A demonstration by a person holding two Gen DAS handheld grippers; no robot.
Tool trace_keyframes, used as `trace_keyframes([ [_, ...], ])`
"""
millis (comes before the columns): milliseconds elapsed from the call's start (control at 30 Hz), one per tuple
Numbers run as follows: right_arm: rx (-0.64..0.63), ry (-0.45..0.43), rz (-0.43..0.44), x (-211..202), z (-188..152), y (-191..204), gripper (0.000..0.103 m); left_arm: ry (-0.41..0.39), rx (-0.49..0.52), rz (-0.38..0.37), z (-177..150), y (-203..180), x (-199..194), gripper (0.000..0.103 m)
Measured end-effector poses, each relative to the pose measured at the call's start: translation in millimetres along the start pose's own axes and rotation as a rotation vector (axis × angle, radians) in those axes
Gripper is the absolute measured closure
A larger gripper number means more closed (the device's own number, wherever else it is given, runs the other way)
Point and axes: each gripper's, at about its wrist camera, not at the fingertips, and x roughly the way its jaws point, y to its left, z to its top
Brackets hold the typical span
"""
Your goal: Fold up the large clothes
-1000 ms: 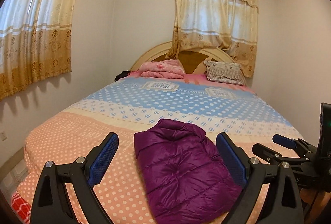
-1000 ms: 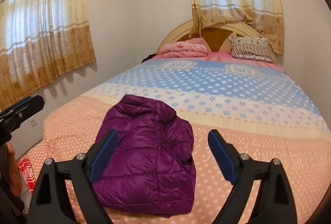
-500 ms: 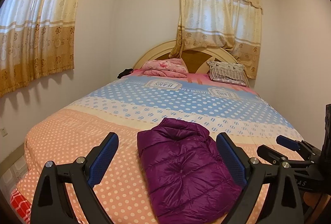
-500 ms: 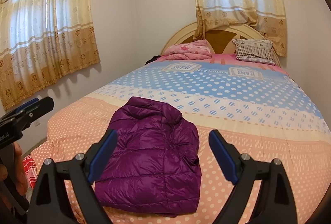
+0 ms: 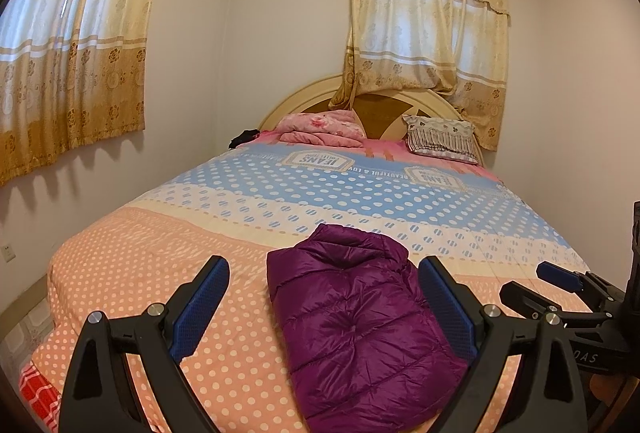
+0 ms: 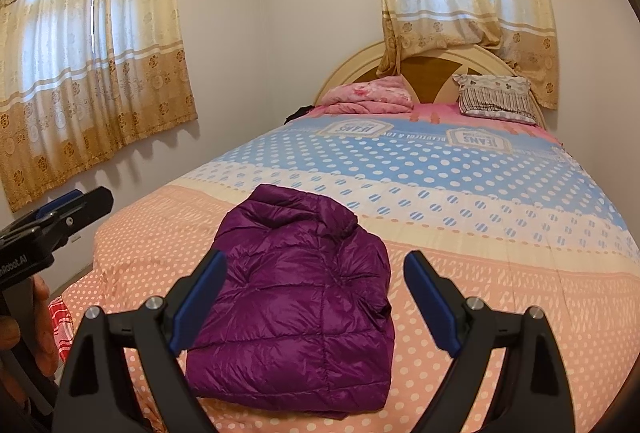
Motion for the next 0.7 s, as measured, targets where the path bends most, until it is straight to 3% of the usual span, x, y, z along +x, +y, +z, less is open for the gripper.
trace_keyframes([
  [700,0.001,0.008,0.002,0.5,-2.3,1.3,0.011,0.007,-0.004,0.009,-2.0,0.7,1.4,0.007],
])
